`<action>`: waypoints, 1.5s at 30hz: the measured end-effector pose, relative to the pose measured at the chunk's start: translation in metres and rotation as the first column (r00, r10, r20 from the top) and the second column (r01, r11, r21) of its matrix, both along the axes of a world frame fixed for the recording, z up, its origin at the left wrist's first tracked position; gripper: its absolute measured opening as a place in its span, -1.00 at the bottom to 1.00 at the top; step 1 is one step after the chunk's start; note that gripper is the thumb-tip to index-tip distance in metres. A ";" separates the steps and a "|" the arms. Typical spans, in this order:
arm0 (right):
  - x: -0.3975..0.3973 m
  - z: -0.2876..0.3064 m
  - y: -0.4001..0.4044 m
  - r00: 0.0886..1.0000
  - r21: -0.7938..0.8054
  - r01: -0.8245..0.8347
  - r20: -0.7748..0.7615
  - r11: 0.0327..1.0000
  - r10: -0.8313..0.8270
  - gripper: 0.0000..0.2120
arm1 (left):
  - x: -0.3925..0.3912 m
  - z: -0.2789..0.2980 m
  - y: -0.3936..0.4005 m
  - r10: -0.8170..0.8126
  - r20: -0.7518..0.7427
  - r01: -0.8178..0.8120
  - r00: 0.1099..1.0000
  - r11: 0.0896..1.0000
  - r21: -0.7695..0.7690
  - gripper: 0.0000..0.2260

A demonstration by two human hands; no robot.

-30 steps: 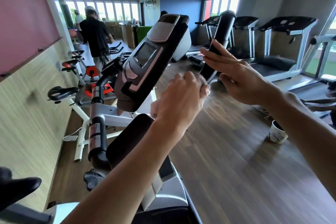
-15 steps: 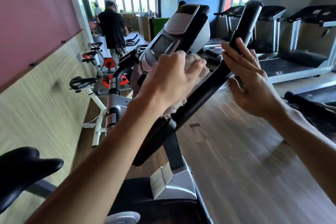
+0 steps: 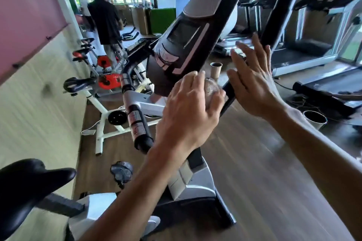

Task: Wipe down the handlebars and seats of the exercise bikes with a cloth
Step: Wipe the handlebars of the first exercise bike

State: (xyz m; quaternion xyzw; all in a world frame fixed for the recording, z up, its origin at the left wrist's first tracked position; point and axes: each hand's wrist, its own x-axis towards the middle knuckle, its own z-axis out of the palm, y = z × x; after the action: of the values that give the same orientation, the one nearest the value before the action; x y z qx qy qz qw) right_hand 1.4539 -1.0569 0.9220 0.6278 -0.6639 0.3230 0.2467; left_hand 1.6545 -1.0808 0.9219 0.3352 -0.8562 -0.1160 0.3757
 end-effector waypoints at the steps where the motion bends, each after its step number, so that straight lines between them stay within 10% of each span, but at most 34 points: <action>1: 0.002 -0.001 0.001 1.000 0.003 0.010 0.009 1.000 -0.010 -0.41 | 0.008 -0.004 0.003 -0.023 0.006 0.023 1.000 1.000 0.008 -0.39; 13: 0.027 0.000 0.019 0.992 0.274 0.111 0.027 0.955 -0.123 -0.21 | 0.008 0.006 0.008 -0.089 0.104 0.087 0.991 0.996 0.028 -0.46; 22: 0.029 0.001 0.020 0.985 0.291 0.107 0.096 0.951 -0.140 -0.32 | 0.049 -0.031 0.033 -0.029 0.193 0.057 0.981 0.988 -0.141 -0.45; 45: 0.031 -0.013 0.020 0.993 0.131 0.021 0.110 0.991 -0.036 -0.30 | 0.007 0.008 0.022 0.152 0.211 -0.170 0.966 0.983 0.072 -0.42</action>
State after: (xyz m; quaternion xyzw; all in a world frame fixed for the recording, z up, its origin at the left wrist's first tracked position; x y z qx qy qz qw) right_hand 1.4845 -1.0373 0.9095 0.6137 -0.7052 0.3105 0.1723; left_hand 1.6617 -1.0593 0.9303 0.4302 -0.8542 -0.0882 0.2783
